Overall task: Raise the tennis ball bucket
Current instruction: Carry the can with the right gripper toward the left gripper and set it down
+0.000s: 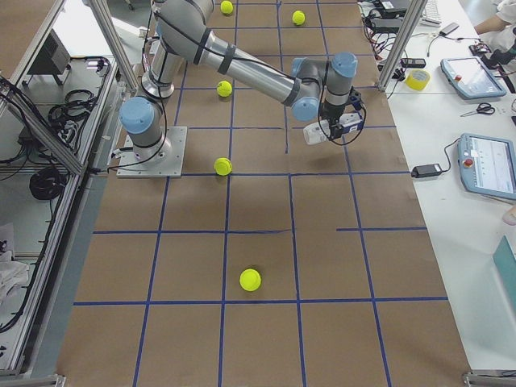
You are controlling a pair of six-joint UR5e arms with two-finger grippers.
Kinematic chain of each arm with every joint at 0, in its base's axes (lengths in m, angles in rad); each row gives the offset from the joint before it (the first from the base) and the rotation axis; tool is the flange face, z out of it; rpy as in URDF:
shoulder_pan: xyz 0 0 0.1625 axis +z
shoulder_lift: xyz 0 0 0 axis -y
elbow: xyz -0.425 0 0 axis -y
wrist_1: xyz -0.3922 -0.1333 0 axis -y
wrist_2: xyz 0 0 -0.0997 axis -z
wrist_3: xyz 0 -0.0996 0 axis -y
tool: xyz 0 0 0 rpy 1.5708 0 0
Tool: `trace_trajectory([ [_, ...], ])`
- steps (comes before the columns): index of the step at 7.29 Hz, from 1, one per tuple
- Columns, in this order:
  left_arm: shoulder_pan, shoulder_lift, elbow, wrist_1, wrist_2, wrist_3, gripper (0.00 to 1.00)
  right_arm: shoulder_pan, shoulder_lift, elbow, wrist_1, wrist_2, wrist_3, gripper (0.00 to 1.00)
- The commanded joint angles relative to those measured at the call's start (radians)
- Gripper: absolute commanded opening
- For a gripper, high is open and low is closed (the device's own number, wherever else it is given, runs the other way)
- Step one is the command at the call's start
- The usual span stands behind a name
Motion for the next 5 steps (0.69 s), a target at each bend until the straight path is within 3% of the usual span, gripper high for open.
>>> trace_trajectory([
  [1, 0.033, 0.000, -0.001, 0.012, -0.011, 0.002, 1.00, 0.177, 0.004, 0.000, -0.047, -0.006, -0.064, 0.70],
  [3, 0.050, 0.009, -0.012, 0.011, -0.015, 0.002, 1.00, 0.315, 0.016, -0.002, -0.133, -0.010, -0.243, 0.74],
  [4, 0.050, 0.009, -0.015, 0.006, -0.007, 0.002, 1.00, 0.361, 0.022, -0.026, -0.135, -0.071, -0.256, 0.74],
  [5, 0.050, 0.010, -0.032, 0.009, -0.002, 0.003, 1.00, 0.396, 0.053, -0.039, -0.145, -0.072, -0.288, 0.74],
])
